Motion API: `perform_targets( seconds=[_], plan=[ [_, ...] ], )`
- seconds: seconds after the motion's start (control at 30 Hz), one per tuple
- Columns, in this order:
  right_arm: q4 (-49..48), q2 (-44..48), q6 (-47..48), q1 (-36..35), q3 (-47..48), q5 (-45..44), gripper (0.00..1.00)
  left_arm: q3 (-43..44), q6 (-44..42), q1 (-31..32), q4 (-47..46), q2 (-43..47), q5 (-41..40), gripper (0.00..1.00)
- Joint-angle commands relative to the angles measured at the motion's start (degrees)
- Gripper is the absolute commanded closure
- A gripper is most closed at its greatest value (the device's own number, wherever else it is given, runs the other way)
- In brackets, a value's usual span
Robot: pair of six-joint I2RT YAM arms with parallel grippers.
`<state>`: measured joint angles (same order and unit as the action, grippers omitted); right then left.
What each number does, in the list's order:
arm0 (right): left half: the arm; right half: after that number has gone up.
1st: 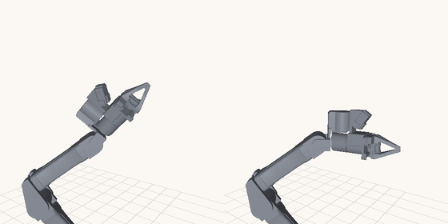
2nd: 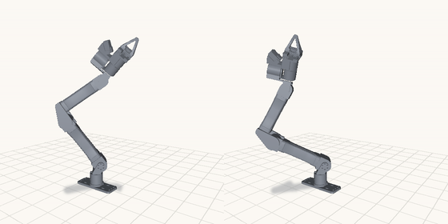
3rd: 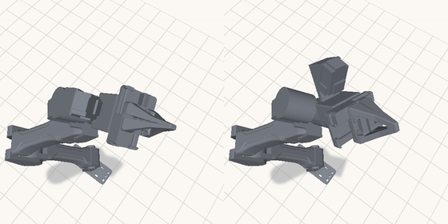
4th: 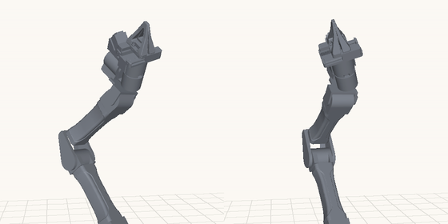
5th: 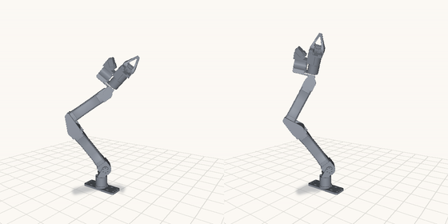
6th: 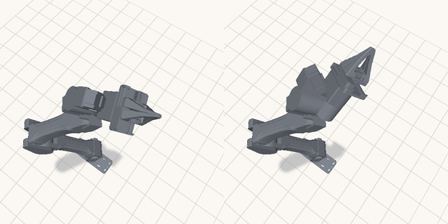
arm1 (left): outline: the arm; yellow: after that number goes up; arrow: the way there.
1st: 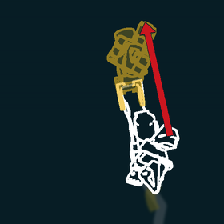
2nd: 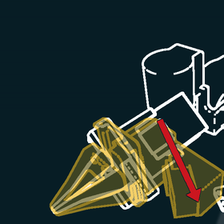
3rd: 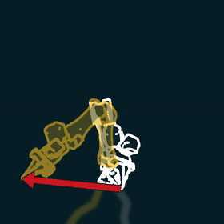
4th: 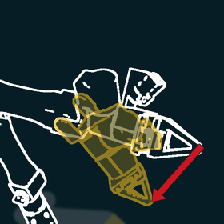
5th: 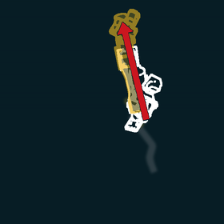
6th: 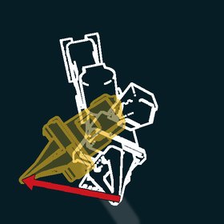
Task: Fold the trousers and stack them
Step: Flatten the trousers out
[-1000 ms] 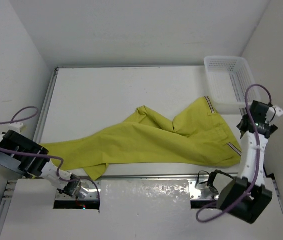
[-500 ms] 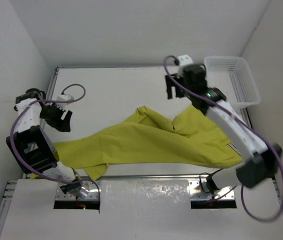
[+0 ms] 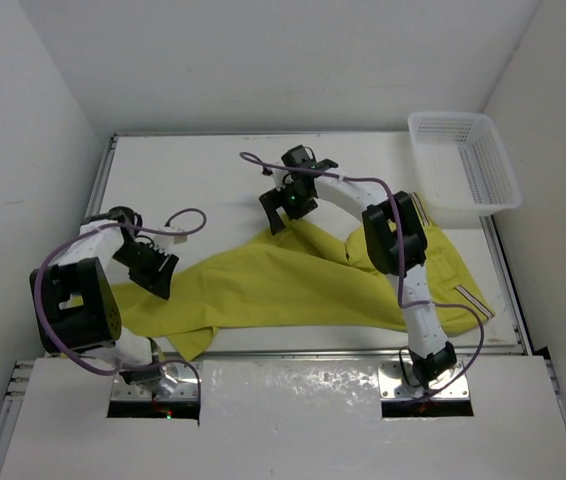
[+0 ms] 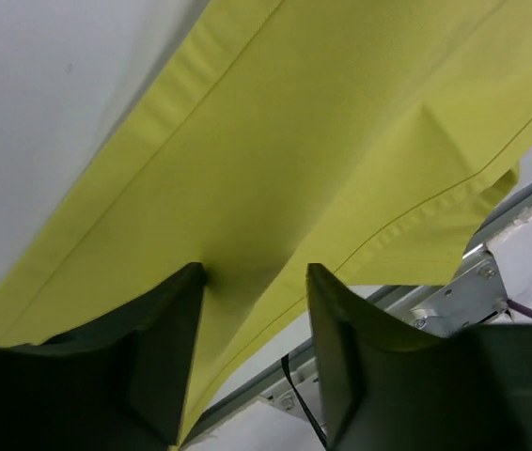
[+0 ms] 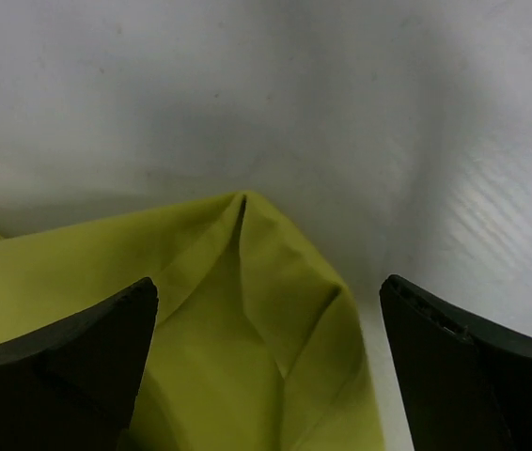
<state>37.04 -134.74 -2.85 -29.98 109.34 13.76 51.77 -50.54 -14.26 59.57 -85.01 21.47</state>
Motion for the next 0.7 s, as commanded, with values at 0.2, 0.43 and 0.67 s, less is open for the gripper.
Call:
perform_targets(
  seconds=[0.2, 0.43, 0.67],
  plan=[
    [-1.18, 1.94, 1.53, -1.58, -4.75, -0.47, 0.48, -3.08, -0.61, 0.29, -0.26, 0.02, -0.12, 1.0],
    [-10.21, -0.53, -10.03, 0.87, 5.5, -6.36, 1.0, 0.7, -3.06, 0.37, 2.48, 0.37, -0.72, 1.0],
    [-39.91, 16.51, -50.11, 13.8, -19.58, -28.93, 1.0, 0.53, -5.44, 0.37, 4.5, 1.69, -3.54, 1.0]
  ],
)
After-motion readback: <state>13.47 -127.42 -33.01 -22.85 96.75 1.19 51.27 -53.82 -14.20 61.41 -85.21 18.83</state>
